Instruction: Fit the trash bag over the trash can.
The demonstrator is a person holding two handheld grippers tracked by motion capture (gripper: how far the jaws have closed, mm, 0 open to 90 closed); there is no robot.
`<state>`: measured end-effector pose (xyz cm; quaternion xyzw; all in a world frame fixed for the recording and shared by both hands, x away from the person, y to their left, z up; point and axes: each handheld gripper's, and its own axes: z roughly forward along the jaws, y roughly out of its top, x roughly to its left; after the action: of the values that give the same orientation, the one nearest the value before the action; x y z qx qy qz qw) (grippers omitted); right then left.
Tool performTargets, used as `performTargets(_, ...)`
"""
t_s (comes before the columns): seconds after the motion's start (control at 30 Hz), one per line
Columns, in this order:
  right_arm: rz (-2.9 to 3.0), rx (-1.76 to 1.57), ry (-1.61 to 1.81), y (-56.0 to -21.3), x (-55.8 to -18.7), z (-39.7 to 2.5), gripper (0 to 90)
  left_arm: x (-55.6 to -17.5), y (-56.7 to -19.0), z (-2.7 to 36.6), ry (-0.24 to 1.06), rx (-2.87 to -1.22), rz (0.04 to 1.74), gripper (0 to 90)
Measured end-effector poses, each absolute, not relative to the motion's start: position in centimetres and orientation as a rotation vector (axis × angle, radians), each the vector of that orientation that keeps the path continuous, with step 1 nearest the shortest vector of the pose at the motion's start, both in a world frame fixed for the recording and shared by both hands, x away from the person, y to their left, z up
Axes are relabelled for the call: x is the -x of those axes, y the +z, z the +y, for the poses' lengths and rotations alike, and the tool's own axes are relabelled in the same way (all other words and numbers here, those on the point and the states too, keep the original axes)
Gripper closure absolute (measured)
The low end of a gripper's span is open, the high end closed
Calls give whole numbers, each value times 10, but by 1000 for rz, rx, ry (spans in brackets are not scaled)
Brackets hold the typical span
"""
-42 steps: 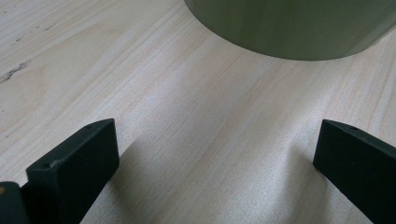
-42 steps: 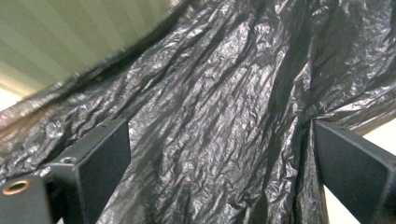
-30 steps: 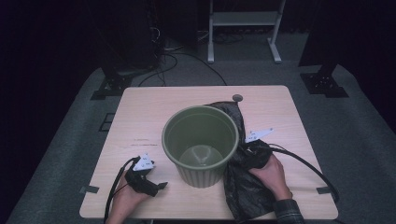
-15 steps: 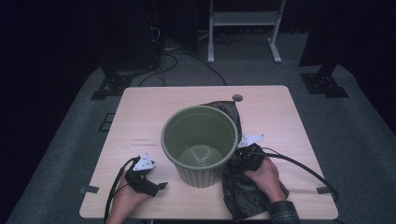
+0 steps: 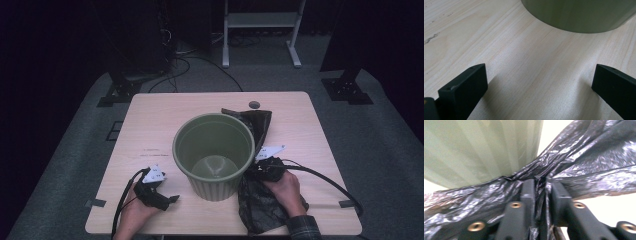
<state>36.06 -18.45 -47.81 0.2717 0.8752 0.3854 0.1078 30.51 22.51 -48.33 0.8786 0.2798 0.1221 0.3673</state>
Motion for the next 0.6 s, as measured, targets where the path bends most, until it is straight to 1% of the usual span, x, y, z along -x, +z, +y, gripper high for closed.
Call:
performTargets(0.07,2591,-794,1153,-479,-360,-185,867,-305,-483,225,314,-2257,719,0)
performTargets(0.1,2600,-796,1163,-479,-360,-186,882,-305,-483,225,314,-2257,719,0)
performTargets(0.4,2671,-799,1215,-478,-354,-196,894,-305,-483,225,313,-2257,719,0)
performTargets(0.6,2708,-765,1241,-471,-345,-201,894,-305,-483,225,313,-2257,719,0)
